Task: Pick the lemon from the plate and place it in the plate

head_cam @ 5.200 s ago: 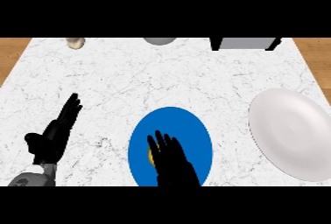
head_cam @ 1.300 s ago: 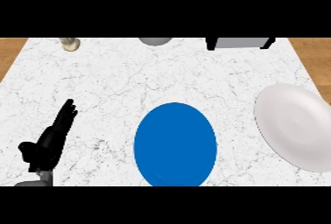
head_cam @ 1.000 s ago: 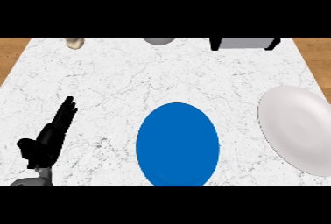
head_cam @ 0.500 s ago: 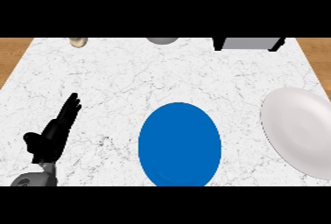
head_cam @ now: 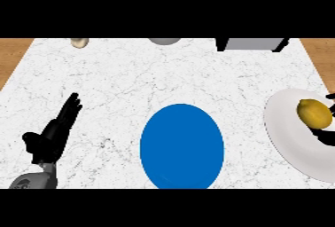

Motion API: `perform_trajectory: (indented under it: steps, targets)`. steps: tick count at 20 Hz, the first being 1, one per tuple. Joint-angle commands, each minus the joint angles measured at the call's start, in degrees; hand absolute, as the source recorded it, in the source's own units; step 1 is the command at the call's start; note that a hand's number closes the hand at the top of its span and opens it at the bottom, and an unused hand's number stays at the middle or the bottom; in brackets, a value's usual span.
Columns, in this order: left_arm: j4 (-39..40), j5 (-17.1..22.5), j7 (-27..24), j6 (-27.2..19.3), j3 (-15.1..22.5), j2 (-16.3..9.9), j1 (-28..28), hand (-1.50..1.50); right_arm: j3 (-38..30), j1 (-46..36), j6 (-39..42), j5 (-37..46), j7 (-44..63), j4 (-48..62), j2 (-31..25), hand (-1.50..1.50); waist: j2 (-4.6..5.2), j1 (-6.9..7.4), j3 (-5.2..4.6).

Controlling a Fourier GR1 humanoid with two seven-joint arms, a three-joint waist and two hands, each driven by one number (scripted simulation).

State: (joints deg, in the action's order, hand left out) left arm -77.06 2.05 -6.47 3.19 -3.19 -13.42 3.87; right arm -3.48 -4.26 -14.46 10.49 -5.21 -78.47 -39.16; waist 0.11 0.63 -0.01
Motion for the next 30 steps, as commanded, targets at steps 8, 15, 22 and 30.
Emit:
perform_trajectory:
  steps: [8,15,22,30]
  targets:
    - [-0.7,-0.6,1.3,0.3,-0.5,1.0,0.2,0.00,-6.0,-6.4,2.3,-4.4,-0.8,9.0,7.6,-1.50,-0.16,-0.64,0.04]
    - [1.8,-1.3,-2.3,0.5,-1.2,0.6,-0.6,0.00,-19.3,-5.5,11.3,-21.3,-6.2,12.0,6.4,-1.50,-0.17,-1.11,0.06]
    - [0.1,0.9,1.1,3.5,-2.5,-1.3,0.3,0.00,-30.1,-0.8,27.7,-29.2,-21.7,30.4,-0.3,-1.50,0.01,-0.53,0.15]
    - [1.6,-0.3,-0.2,1.7,-3.0,-0.3,1.0,0.00,-30.9,2.7,43.5,-24.0,-42.2,50.1,-9.4,-1.50,0.22,-0.43,0.28]
